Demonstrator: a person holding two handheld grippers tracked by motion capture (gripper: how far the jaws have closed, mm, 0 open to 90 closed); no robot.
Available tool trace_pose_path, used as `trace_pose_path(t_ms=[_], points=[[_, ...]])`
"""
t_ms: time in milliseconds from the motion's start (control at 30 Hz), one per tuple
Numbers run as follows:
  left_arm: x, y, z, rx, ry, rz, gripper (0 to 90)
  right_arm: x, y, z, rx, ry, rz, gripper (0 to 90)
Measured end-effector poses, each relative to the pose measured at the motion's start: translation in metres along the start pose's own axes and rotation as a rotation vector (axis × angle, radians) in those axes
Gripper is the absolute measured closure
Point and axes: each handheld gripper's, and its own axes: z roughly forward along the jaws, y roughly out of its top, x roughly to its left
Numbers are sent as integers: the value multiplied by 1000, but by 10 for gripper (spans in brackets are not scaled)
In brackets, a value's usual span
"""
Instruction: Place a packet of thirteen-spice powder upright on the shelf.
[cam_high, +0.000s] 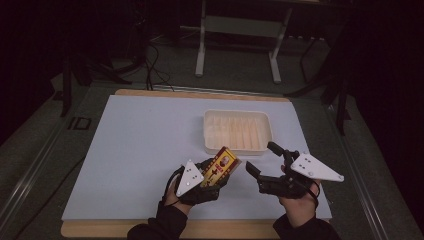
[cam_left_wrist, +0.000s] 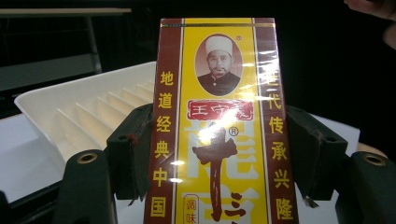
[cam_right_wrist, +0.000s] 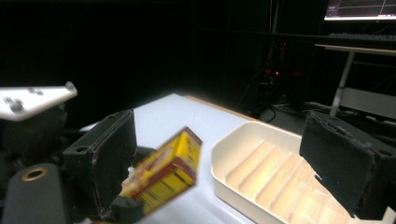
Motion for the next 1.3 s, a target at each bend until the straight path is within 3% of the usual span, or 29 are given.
trace_pose_path(t_ms=[167, 233, 300, 333, 433, 633, 733, 933, 1233, 1300], points=[[-3, 0, 6, -50, 14, 13, 329, 2, 4, 8, 19, -5, 8, 114], [-5, 0, 8, -77, 20, 29, 329, 2, 4, 12, 25, 4, 16, 163], [-7, 1, 10, -96, 27, 17, 328, 3, 3, 15, 35, 29, 26, 239], [-7, 1, 11, -109, 18, 2, 328, 4, 3, 16, 42, 27, 32, 244], [-9, 2, 13, -137, 32, 8, 328, 6, 2, 20, 32, 23, 44, 246], [-13, 4, 13, -206, 77, 25, 328, 7, 3, 24, 0, 1, 139, 295], [-15, 5, 13, -245, 63, 20, 329, 7, 3, 28, -1, 4, 189, 329], [-17, 6, 14, -293, 51, -10, 328, 12, 4, 38, 4, 13, 251, 394], [-19, 7, 12, -323, 80, 8, 327, 17, 0, 50, 35, 40, 305, 534], [-19, 7, 12, -320, 70, 13, 327, 17, -1, 51, 44, 46, 312, 553]])
